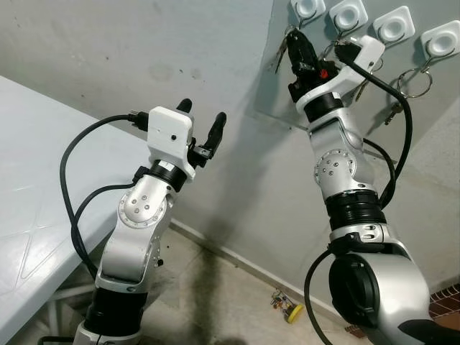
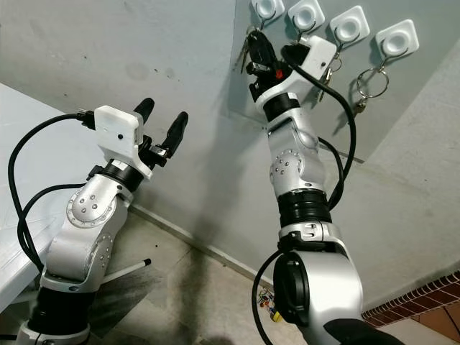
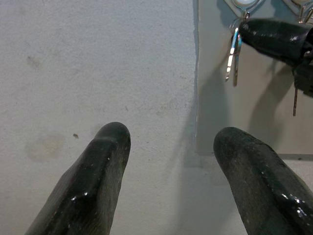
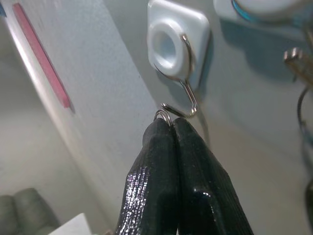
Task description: Hang keys on a hook
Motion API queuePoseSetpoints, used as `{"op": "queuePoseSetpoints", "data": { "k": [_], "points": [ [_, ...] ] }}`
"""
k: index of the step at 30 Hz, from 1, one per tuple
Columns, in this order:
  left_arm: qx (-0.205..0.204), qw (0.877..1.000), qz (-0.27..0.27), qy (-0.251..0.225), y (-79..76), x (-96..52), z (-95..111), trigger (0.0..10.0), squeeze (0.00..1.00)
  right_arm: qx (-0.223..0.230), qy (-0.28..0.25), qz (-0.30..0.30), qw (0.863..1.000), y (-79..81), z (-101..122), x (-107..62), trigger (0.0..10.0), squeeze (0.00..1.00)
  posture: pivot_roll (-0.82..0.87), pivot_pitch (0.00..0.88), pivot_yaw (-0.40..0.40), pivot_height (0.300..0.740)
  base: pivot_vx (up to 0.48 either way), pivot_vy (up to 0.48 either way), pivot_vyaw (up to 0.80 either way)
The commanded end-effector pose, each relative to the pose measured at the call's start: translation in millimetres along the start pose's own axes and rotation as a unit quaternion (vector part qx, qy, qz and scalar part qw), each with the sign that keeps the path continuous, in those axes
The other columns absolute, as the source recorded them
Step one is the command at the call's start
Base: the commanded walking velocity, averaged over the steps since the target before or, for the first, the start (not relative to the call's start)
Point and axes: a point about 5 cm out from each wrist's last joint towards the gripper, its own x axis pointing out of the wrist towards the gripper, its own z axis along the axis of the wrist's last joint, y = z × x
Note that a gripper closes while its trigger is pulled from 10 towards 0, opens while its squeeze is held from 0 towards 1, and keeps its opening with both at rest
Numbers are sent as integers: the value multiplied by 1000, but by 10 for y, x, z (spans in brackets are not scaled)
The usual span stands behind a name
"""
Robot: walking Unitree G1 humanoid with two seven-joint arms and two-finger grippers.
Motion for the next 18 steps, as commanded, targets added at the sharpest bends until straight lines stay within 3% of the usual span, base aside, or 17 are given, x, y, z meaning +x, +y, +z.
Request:
{"op": "queuePoseSetpoints", "data": {
  "k": [1,13,18],
  "points": [
    [-3,1000,3,-3,5,-3,13,10000,0,30,-5,0,1000,20,34,13,10000,0,-53,88,-44,740,0,0,0],
    [-3,1000,4,0,11,-2,5,10000,0,78,5,-6,997,22,5,-8,10000,0,-55,93,-42,740,0,0,0],
    [-4,1000,8,0,30,1,8,10000,0,71,-40,30,996,103,157,17,10000,0,-53,103,-40,740,0,0,0]
  ]
}}
